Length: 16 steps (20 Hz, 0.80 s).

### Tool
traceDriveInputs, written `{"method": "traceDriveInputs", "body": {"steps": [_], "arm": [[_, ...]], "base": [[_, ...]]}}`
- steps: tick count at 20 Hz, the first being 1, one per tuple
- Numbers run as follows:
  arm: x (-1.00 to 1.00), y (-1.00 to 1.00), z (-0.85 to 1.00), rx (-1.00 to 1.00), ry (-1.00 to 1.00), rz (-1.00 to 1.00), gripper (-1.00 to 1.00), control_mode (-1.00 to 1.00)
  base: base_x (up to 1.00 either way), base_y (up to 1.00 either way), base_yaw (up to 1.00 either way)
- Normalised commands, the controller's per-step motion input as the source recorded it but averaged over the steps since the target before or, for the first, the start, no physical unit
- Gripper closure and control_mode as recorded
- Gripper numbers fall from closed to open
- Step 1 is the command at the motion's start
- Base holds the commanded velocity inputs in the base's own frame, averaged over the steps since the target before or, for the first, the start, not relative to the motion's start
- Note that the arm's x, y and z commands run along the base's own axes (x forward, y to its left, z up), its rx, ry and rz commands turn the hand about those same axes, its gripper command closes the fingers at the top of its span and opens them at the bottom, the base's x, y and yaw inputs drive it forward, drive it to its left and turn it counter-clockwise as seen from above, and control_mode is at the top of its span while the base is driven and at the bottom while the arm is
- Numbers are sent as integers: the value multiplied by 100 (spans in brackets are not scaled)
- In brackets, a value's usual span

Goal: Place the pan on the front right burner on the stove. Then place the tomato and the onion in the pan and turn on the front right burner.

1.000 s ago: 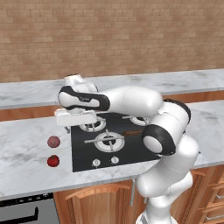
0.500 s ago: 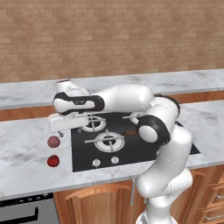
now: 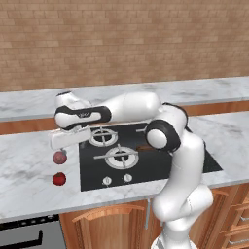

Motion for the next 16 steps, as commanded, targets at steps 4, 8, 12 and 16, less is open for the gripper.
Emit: {"method": "traceDriveInputs", "body": {"steps": [4,8,12,16], "arm": [[21,19,-21,0,0,13,-100,-100],[21,18,-18,1,0,13,-100,-100],[6,16,-14,2,0,12,-100,-100],[0,10,-12,2,0,10,-100,-100]], "base": [[0,0,0],[0,0,0],[0,0,0],[0,0,0]]}}
